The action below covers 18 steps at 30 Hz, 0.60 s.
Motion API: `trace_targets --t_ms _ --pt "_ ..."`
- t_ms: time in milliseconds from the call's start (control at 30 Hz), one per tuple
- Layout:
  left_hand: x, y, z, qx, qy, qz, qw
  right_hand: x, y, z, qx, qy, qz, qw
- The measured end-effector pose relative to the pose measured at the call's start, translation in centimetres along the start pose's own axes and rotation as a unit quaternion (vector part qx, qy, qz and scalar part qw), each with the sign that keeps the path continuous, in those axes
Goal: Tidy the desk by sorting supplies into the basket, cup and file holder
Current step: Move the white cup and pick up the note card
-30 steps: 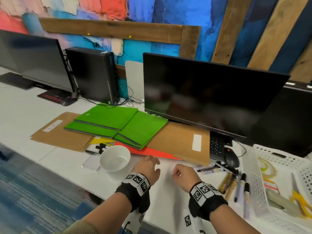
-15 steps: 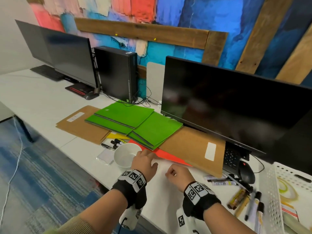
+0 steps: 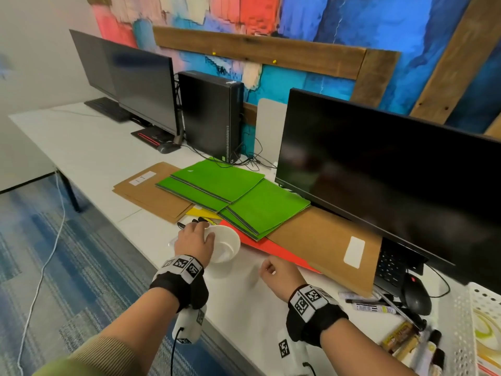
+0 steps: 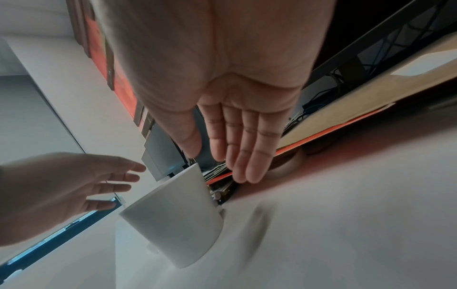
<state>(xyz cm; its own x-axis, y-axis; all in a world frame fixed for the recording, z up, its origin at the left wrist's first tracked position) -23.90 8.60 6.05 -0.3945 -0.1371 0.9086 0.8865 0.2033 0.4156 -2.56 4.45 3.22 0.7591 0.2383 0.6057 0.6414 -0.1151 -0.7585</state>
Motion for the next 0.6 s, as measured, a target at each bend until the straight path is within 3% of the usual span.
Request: trace_targets --t_ms 267,600 --pt "-0.6 -6.2 2.8 0.067 -0.071 0.036 0.995 -1.5 -3.6 2.8 0.009 0.035 0.015 0.999" --pt "-3.1 -10.2 6.3 0.039 -0.196 0.085 0.976 -5.1 -4.8 6.1 -0.067 0.073 0.082 0.992"
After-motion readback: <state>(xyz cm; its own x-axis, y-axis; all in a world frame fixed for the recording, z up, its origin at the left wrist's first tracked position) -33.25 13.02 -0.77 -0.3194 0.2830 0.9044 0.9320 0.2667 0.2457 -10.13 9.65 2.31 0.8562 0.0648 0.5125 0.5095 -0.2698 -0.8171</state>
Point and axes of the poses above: each hand's wrist, its own z-axis towards the middle knuckle, its own x-axis out of the back of the hand, y = z × x, the point moved 6 cm from there along z, towards the middle knuckle, and after that the axes turned 6 degrees about z, right-handed, at the moved point
